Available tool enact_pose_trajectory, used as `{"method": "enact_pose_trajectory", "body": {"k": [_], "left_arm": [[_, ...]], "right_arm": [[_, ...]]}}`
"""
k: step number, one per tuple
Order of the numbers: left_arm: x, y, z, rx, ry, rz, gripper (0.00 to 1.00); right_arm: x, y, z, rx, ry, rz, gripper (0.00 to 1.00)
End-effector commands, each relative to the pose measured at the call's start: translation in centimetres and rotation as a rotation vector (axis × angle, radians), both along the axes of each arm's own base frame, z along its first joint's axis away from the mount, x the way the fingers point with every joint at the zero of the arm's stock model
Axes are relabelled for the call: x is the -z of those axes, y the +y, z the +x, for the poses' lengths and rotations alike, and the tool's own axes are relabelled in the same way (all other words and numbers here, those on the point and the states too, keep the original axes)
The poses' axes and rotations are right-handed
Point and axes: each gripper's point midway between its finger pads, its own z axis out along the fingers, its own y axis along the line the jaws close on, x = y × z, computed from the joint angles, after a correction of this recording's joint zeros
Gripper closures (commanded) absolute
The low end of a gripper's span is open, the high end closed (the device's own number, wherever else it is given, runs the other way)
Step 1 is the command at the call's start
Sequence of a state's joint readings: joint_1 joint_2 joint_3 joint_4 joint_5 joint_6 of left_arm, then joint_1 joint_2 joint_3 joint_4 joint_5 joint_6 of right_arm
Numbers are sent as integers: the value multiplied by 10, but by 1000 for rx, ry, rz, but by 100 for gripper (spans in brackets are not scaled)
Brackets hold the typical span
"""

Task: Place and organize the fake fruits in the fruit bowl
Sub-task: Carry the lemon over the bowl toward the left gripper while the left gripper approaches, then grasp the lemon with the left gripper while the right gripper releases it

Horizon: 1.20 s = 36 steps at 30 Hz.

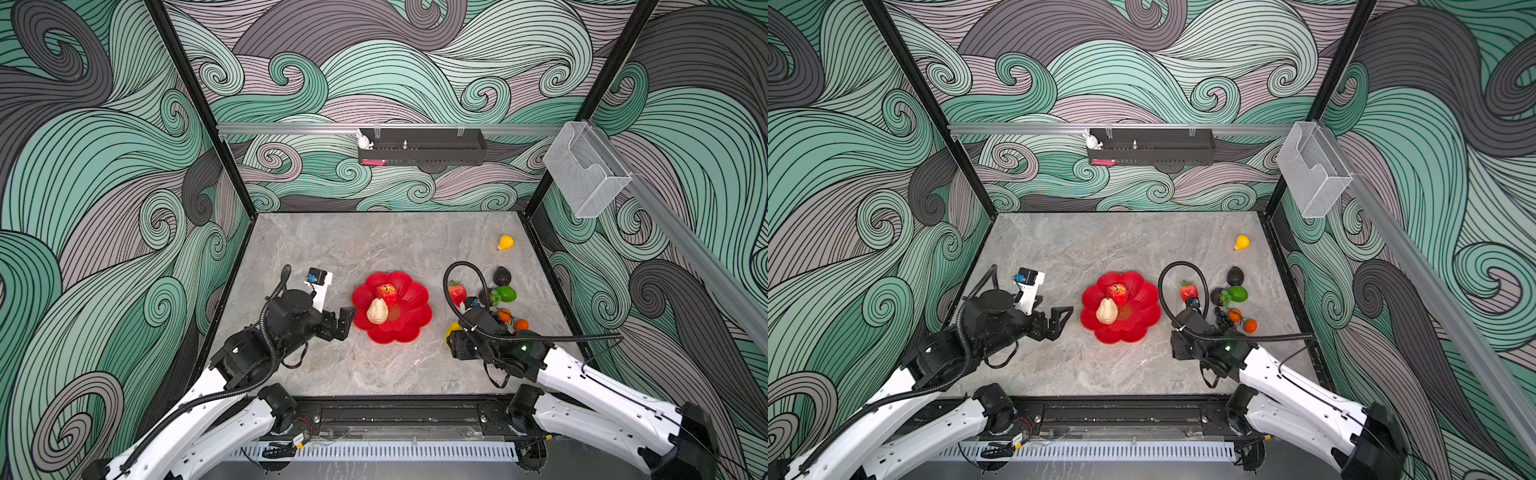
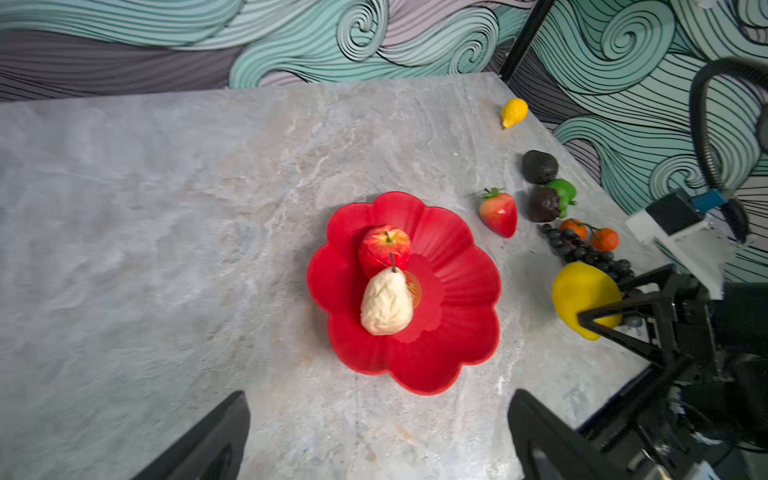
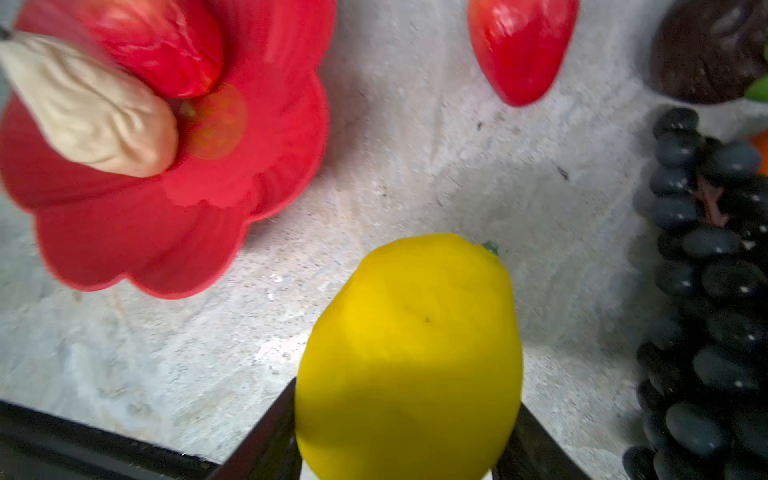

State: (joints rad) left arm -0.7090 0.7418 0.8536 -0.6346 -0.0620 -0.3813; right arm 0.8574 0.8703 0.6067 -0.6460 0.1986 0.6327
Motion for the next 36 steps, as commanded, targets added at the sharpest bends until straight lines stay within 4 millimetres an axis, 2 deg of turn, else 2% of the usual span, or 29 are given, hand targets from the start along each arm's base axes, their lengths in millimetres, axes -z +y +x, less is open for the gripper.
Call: {"method": "enact_pose_trajectory", "body": {"k": [1, 6, 10, 15, 22, 31, 36], "left_arm": [[-1, -47, -3, 104, 140, -199, 1], [-2, -86, -1, 219, 222, -308, 1], [2, -101, -1, 246, 315, -324, 1], [7, -116, -2, 266, 376, -362, 2], [3, -126, -5, 298, 382, -425, 4], [17, -125, -6, 278, 419, -401, 11], [19, -126, -8, 282, 434, -411, 20]], "right_arm": [[-46, 38, 18, -125, -169, 120, 41], [-75, 77, 26, -238, -318, 213, 43], [-88, 101, 25, -311, -404, 256, 42], [-93, 126, 19, -395, -478, 274, 42], [-95, 146, 11, -463, -527, 284, 42], [-107, 158, 3, -470, -571, 345, 42], [-106, 161, 2, -460, -582, 340, 42]]}}
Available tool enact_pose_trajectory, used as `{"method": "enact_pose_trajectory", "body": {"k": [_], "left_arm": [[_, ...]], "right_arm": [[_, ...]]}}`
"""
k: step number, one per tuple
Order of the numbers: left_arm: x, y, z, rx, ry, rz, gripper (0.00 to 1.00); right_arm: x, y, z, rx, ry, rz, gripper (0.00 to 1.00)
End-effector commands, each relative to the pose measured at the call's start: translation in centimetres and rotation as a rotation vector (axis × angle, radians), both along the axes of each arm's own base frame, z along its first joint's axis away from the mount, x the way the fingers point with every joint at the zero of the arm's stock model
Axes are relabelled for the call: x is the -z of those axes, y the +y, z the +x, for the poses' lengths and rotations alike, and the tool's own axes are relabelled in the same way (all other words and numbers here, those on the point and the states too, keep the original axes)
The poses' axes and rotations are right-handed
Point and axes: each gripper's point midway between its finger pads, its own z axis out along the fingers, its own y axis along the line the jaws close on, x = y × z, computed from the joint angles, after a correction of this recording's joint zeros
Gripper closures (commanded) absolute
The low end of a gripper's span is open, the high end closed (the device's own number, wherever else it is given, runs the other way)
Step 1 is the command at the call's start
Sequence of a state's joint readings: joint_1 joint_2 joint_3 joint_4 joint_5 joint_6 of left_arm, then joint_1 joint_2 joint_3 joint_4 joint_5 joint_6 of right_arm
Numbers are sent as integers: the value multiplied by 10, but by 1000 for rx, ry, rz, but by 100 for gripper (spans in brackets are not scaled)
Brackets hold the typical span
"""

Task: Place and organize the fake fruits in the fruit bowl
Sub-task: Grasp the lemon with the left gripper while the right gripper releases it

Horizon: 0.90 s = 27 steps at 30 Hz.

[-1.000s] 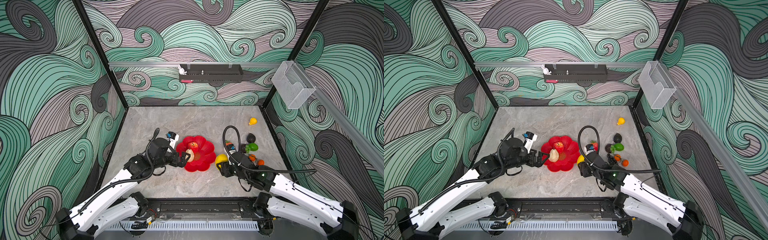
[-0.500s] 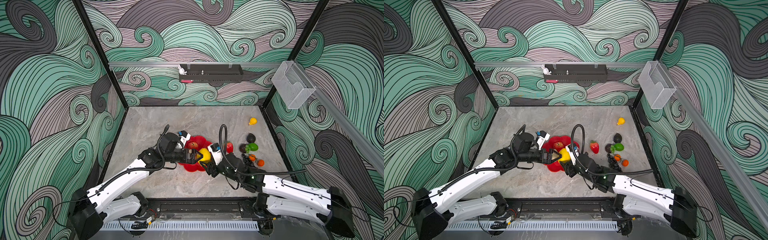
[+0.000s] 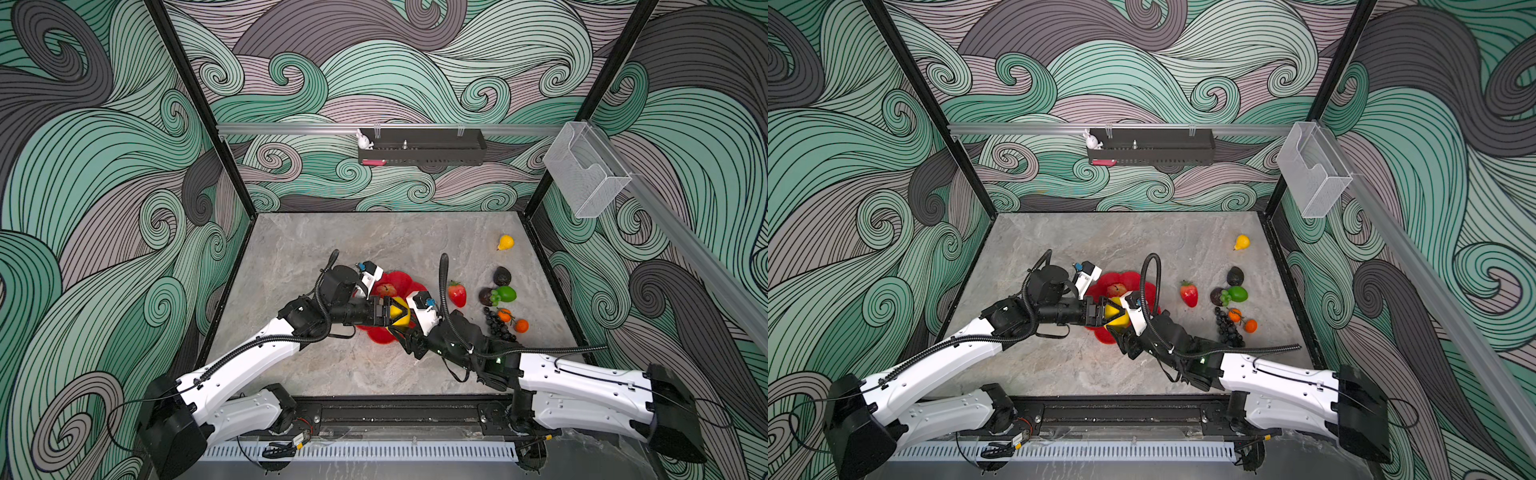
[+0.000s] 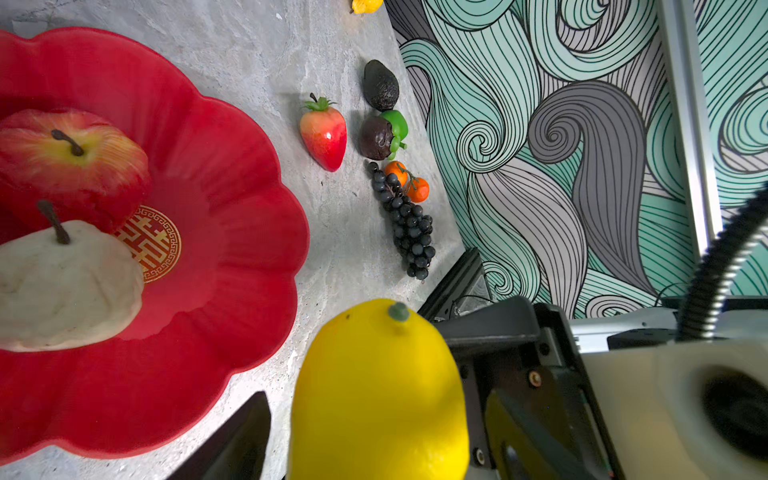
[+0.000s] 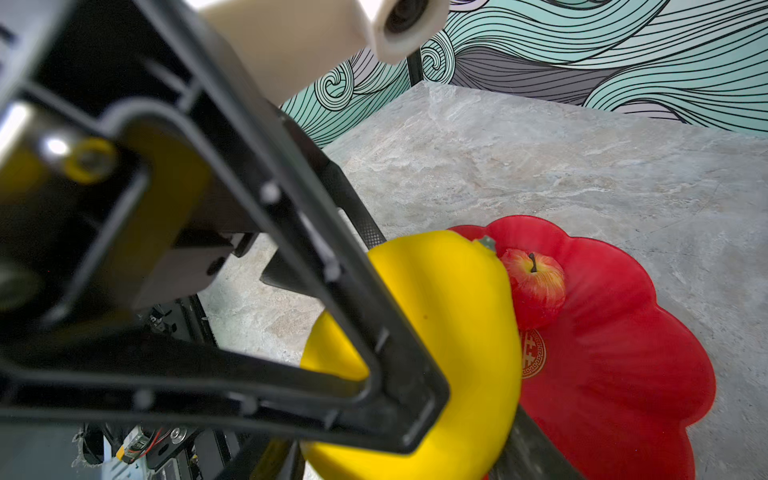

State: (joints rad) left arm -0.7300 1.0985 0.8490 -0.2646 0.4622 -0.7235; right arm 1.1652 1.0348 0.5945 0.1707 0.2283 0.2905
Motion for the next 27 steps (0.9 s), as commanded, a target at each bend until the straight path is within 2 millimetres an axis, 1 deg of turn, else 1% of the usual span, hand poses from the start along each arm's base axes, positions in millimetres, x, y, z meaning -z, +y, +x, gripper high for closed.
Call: {"method": "enact_pose_trajectory", "body": {"k": [1, 6, 8, 12, 17, 19, 23, 27], "left_arm": [[-3, -6, -4, 23, 4, -32, 22], [-6, -7, -5, 34, -5, -50, 33], [-6, -6, -5, 32, -9, -42, 35], [-5, -4, -3, 24, -24, -22, 38], [-4, -2, 1, 9, -37, 0, 40], [-4, 0, 3, 2, -50, 14, 41], [-2, 13, 11, -31, -107, 122, 41], [3, 24, 19, -44, -150, 232, 41]], "right_arm": [[-5, 1, 4, 29, -28, 27, 41], [-4, 2, 4, 38, -19, 27, 39], [-3, 1, 6, 49, -16, 25, 38], [-2, -4, 8, 75, -12, 31, 30], [-2, -12, 9, 98, -13, 23, 25], [-2, -17, 10, 116, -14, 12, 19], [1, -45, 13, 189, -28, -55, 5], [6, -86, 13, 271, -41, -141, 1]]}}
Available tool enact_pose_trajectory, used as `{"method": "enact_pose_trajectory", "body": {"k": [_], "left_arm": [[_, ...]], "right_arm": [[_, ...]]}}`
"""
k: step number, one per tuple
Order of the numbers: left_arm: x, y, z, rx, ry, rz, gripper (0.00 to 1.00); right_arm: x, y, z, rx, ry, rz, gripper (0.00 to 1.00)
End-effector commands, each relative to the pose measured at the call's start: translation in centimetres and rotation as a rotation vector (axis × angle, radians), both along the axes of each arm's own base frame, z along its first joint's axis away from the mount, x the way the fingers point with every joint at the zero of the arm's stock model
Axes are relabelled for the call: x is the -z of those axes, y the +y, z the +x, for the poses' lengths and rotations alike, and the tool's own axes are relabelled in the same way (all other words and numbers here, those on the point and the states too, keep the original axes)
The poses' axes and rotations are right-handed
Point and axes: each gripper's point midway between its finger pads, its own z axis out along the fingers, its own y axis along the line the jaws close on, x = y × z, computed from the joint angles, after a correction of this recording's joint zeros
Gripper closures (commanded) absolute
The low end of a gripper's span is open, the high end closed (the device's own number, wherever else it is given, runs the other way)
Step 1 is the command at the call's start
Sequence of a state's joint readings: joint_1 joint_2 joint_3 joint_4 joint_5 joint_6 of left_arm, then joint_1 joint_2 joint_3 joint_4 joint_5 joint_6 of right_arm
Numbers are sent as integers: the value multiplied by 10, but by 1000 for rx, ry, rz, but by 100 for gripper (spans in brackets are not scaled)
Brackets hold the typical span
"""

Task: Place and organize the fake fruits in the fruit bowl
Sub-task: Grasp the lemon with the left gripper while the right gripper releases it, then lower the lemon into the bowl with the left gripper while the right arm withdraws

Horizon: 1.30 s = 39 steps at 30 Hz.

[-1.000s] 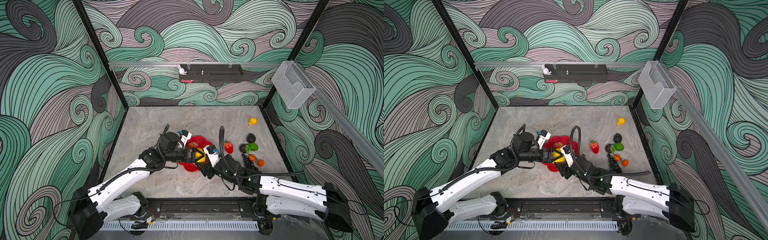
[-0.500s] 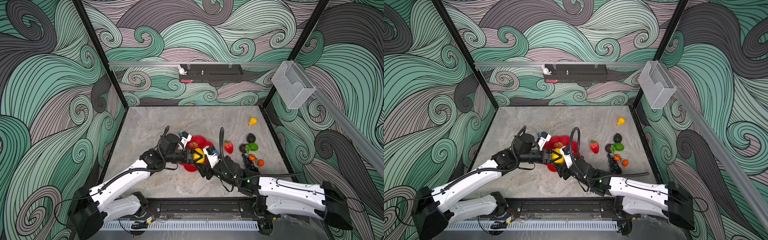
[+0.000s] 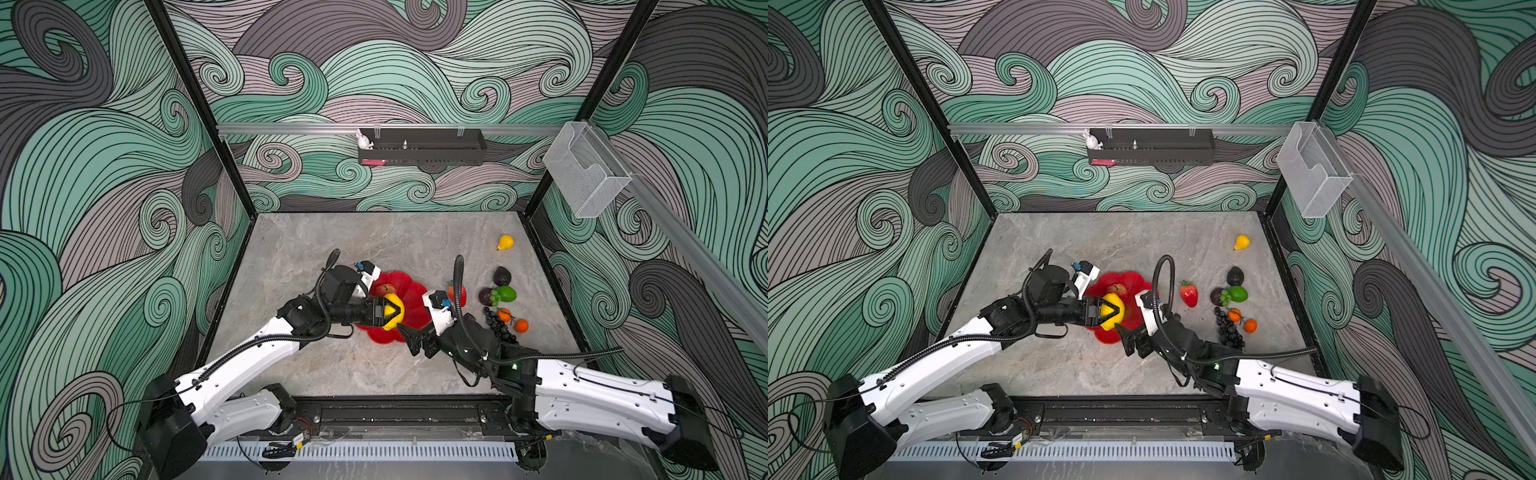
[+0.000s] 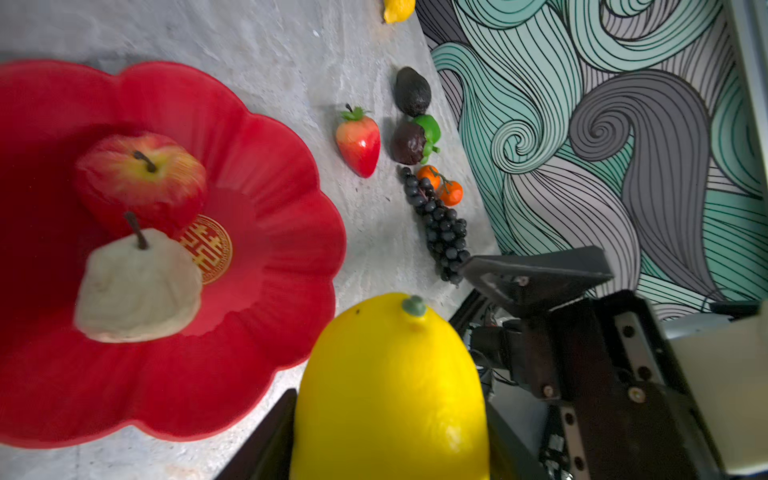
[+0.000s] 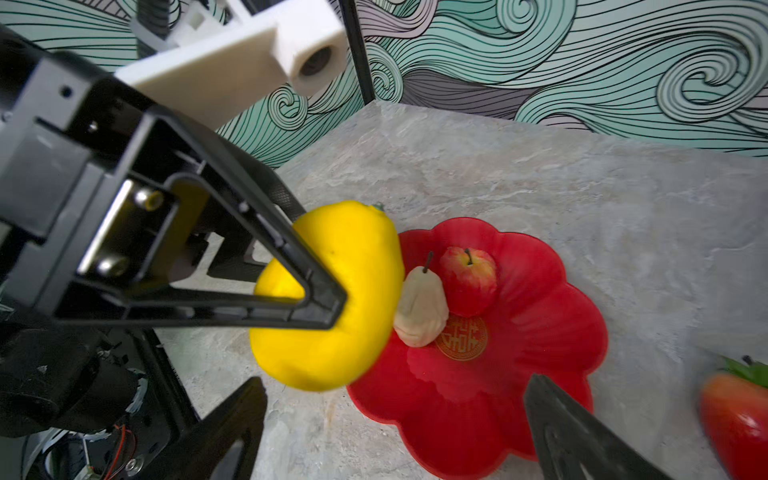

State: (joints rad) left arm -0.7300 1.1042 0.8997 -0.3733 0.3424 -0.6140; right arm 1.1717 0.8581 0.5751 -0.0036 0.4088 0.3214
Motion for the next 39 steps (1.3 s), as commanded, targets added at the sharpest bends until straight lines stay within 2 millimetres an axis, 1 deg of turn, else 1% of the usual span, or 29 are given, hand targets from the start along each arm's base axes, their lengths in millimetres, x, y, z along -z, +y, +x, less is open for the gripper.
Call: {"method": "enact_pose_trajectory", "body": {"k": [1, 3, 5, 6, 8, 12, 13, 14, 17, 20, 22, 26, 32, 39], "left_arm": [[0, 11, 8, -6, -64, 133, 41], [5, 13, 12, -4, -68, 202, 41], [10, 13, 14, 7, -70, 268, 41], [13, 10, 15, 21, -73, 301, 41], [18, 5, 16, 51, -80, 367, 41], [30, -6, 19, 107, -85, 501, 41], [39, -10, 21, 125, -68, 540, 42], [43, -13, 21, 142, -58, 572, 42], [54, -24, 20, 183, -50, 656, 42], [66, -35, 19, 230, -48, 737, 42], [74, -39, 21, 250, -48, 801, 42], [89, -42, 29, 281, -66, 931, 43], [106, -43, 43, 290, -86, 1045, 43], [122, -48, 51, 293, -84, 1084, 44]], "right_arm": [[20, -46, 5, 123, -2, -131, 1], [22, -70, 5, 181, 1, -140, 0], [27, -89, 5, 228, 11, -132, 0], [28, -97, 4, 248, 15, -117, 0], [38, -112, 2, 276, 28, -106, 0], [53, -130, -2, 311, 33, -62, 0], [56, -133, -3, 315, 32, -56, 0], [59, -135, -4, 316, 28, -53, 0], [65, -141, -6, 311, 15, -41, 0], [62, -140, -8, 294, -5, -7, 0], [62, -142, -9, 297, -11, 5, 0], [62, -140, -10, 285, -7, 6, 0], [63, -138, -11, 275, -5, 7, 0], [63, -138, -10, 273, -9, 9, 0]]}}
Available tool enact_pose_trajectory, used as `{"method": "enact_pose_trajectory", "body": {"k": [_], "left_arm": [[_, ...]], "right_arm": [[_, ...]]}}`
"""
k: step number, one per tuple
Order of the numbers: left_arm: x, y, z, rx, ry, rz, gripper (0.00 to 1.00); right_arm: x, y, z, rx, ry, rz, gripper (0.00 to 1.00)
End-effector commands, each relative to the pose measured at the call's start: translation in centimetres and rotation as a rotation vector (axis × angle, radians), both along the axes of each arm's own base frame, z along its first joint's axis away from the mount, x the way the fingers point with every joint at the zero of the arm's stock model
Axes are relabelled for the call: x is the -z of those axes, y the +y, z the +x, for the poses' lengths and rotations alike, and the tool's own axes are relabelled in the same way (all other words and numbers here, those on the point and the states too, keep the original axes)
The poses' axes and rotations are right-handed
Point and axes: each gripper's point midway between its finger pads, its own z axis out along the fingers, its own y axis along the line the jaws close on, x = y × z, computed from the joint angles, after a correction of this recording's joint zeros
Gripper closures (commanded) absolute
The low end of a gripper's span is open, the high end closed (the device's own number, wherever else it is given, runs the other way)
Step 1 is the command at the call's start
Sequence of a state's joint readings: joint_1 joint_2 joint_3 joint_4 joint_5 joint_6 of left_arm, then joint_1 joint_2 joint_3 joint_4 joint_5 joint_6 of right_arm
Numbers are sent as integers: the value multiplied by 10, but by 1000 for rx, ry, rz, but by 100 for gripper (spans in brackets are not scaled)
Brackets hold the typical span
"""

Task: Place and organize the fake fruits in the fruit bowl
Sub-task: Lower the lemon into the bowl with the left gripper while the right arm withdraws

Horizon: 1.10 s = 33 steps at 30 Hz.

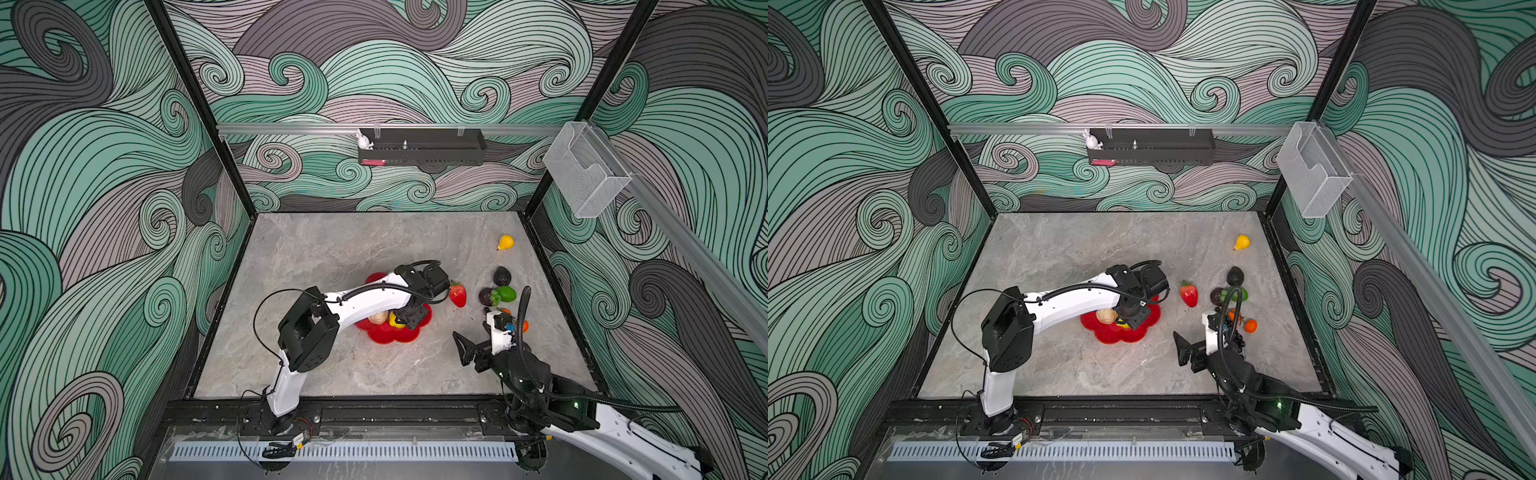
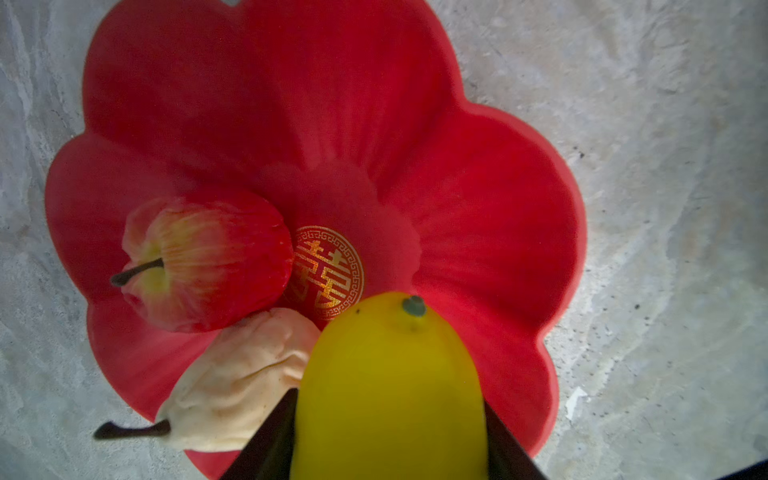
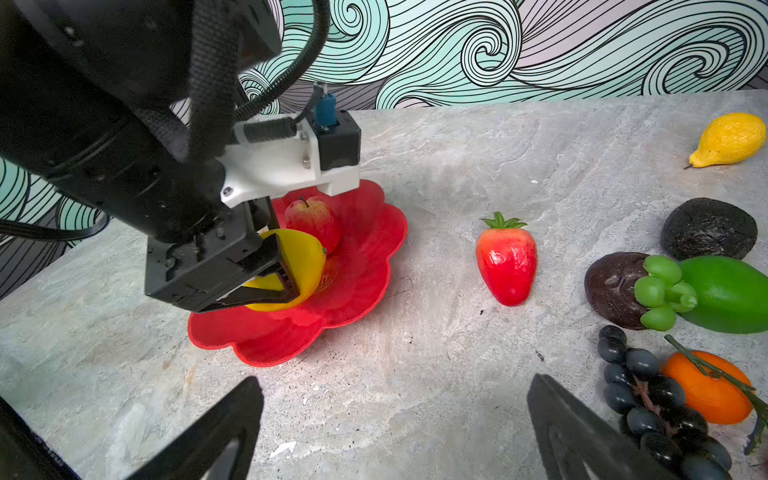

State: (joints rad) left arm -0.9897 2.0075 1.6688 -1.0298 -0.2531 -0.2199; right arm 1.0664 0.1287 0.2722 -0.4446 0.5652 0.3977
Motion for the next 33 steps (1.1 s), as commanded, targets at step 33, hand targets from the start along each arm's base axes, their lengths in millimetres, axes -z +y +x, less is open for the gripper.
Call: {"method": "enact_pose_trajectory", "body": {"k": [33], "left_arm": [[23, 8, 10, 0, -47, 149, 24]], "right_arm": [[4, 2, 2, -5, -7, -16, 0]]}}
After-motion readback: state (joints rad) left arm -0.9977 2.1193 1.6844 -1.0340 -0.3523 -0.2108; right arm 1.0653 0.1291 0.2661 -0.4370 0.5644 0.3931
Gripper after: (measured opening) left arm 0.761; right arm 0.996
